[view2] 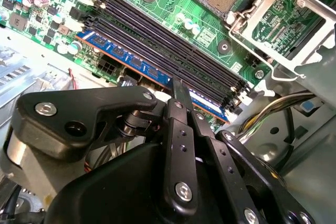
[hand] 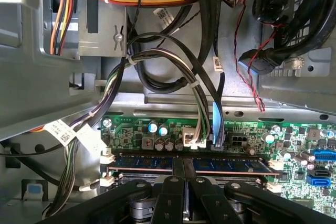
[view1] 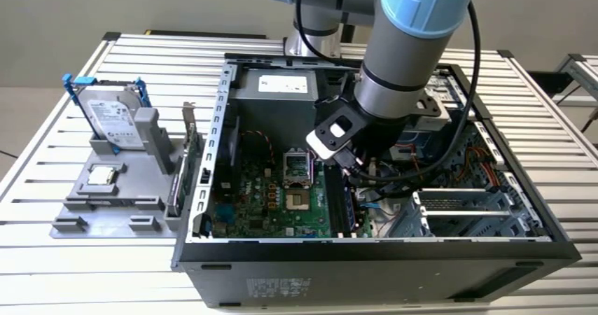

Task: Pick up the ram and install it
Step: 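Press down the ram until it locks into place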

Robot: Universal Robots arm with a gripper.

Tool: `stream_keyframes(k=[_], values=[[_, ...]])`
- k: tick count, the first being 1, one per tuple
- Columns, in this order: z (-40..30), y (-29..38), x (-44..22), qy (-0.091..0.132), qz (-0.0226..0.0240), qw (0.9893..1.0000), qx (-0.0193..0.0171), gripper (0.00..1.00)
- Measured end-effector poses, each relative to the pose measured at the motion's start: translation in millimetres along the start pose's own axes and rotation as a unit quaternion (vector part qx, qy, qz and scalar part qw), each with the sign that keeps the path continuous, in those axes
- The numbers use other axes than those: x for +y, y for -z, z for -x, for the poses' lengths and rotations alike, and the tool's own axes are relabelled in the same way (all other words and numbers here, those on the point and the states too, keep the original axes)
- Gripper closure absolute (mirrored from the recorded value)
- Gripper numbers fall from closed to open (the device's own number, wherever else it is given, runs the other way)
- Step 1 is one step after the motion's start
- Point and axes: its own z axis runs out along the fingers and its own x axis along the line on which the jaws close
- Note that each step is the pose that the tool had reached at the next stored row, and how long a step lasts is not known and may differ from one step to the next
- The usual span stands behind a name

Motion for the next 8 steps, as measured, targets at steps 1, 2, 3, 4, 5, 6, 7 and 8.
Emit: stream_keyframes(k=[1, 2, 3, 4, 5, 6, 7, 8], values=[[0.0, -0.2, 0.0, 0.000, 0.0000, 1.0000, 0.0000, 1.00], [0.0, -0.4, 0.0, 0.000, 0.0000, 1.0000, 0.0000, 1.00], [0.0, -0.6, 0.0, 0.000, 0.0000, 1.0000, 0.0001, 1.00], [0.0, -0.7, 0.0, 0.000, 0.0000, 1.0000, 0.0001, 1.00], [0.0, -0.8, 0.0, 0.000, 0.0000, 1.0000, 0.0000, 1.00], [0.0, -1.0, 0.0, 0.000, 0.0000, 1.0000, 0.0000, 1.00], [0.0, -1.1, 0.0, 0.000, 0.0000, 1.0000, 0.0000, 1.00], [0.0, -1.3, 0.0, 0.000, 0.0000, 1.0000, 0.0001, 1.00]])
